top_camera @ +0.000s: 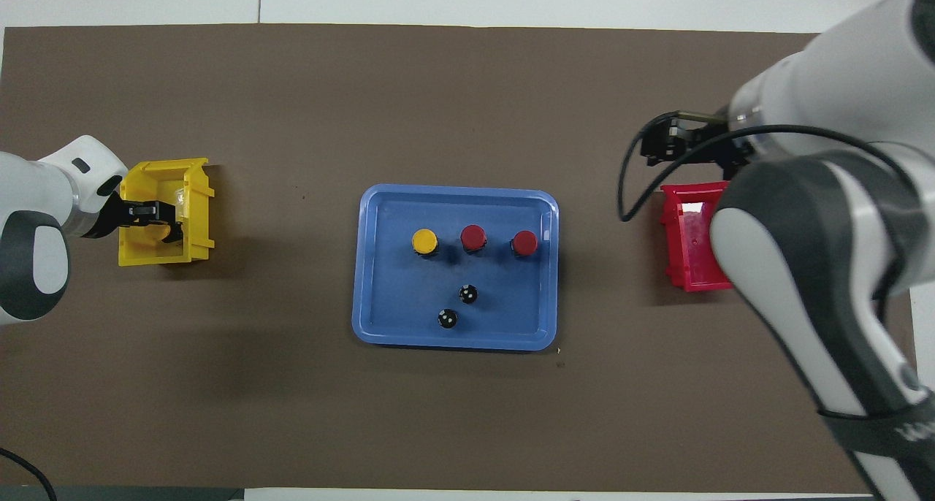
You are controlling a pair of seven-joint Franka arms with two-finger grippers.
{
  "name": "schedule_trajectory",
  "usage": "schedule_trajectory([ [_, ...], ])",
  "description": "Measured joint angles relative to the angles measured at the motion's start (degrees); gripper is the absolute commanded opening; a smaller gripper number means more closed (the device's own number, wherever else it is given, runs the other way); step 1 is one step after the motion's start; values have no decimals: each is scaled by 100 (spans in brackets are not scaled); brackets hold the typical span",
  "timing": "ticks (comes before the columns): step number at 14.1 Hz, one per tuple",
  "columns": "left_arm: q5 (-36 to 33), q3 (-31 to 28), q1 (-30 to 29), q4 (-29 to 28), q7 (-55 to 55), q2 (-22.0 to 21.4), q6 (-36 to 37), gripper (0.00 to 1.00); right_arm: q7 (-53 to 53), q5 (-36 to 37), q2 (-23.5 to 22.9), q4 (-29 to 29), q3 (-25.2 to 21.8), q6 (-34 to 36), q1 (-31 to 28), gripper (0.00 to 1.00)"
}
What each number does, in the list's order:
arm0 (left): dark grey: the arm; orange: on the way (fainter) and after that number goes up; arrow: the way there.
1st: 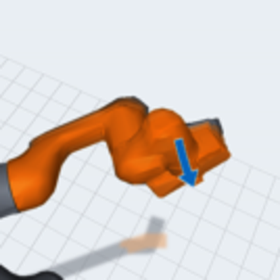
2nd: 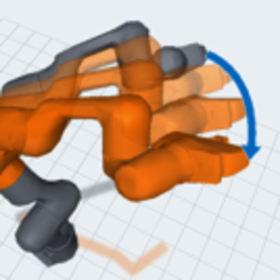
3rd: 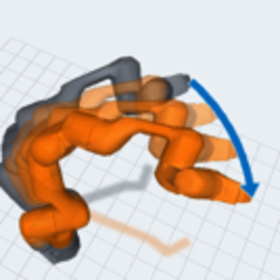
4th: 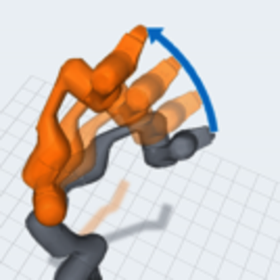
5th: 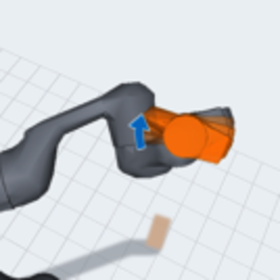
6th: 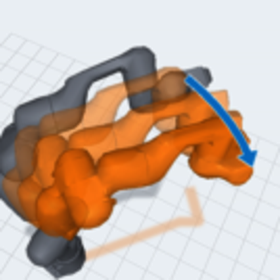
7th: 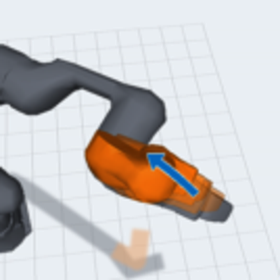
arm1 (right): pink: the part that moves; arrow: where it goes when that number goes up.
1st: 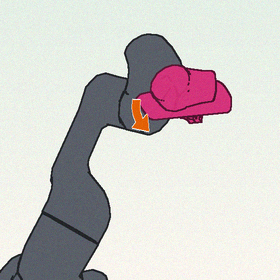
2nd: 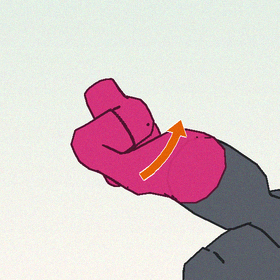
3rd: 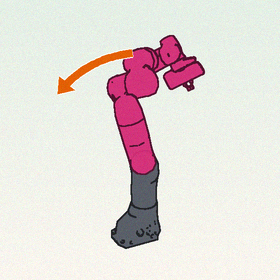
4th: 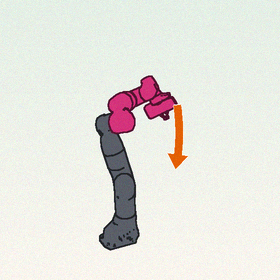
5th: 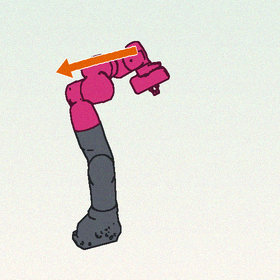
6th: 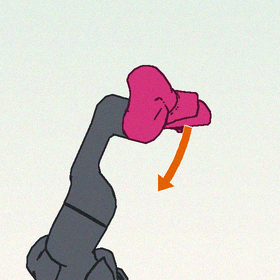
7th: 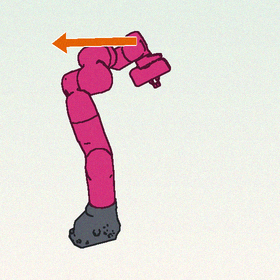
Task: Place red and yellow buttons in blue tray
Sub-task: 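Release the red button in the tray and withdraw the right gripper, then grasp the second yellow button in the yellow bin with the left gripper, then carry the yellow button to the tray and release it beside the others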
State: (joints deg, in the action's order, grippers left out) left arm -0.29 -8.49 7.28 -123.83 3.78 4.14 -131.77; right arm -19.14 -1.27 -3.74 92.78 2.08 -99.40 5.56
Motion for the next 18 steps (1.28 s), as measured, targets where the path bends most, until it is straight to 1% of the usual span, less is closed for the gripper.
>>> schedule_trajectory([
  [1, 0, 1, 0, -58, 0, -16, -31, 73, 374, -2, 198, -79, -7, 365, -343, 100],
  [2, 0, 3, 0, -127, 0, -33, -98, 57, 745, -3, 360, -152, -16, 694, -649, 100],
  [3, 0, 7, 0, -190, -1, -35, -184, 13, 1044, -3, 477, -217, -23, 967, -876, 100],
  [4, 0, 11, 1, -239, -3, -35, -279, 3, 1281, -2, 569, -265, -34, 1181, -1035, 100],
  [6, 0, 17, 2, -245, -3, -35, -355, 3, 1577, -2, 659, -261, -71, 1331, -1186, 100],
  [9, 0, 24, 35, -65, -3, -37, -242, 3, 1644, 13, 656, -193, -77, 1347, -1192, 100],
  [10, 0, 28, 58, 174, -3, -44, 89, 3, 1664, 57, 656, -179, -72, 1323, -1192, 100],
  [12, -11, 54, 165, 1001, -70, -70, 1146, 3, 1727, 160, 656, -167, -59, 1294, -1185, 100],
  [13, -96, 63, 327, 1465, -298, -93, 1663, 3, 1731, 183, 656, -163, -47, 1282, -1179, 100],
  [14, -205, 75, 593, 1778, -734, -124, 1982, 3, 1732, 196, 656, -157, -38, 1277, -1174, 100],
  [15, -276, 92, 956, 1895, -1312, -148, 2060, 3, 1732, 201, 656, -151, -34, 1277, -1171, 100],
  [16, -305, 118, 1389, 1881, -1993, -145, 1991, 3, 1733, 202, 656, -142, -33, 1277, -1170, 100],
  [18, -319, 188, 2164, 1722, -3052, -22, 1660, 3, 1733, 205, 656, -126, -33, 1277, -1170, 100],
])
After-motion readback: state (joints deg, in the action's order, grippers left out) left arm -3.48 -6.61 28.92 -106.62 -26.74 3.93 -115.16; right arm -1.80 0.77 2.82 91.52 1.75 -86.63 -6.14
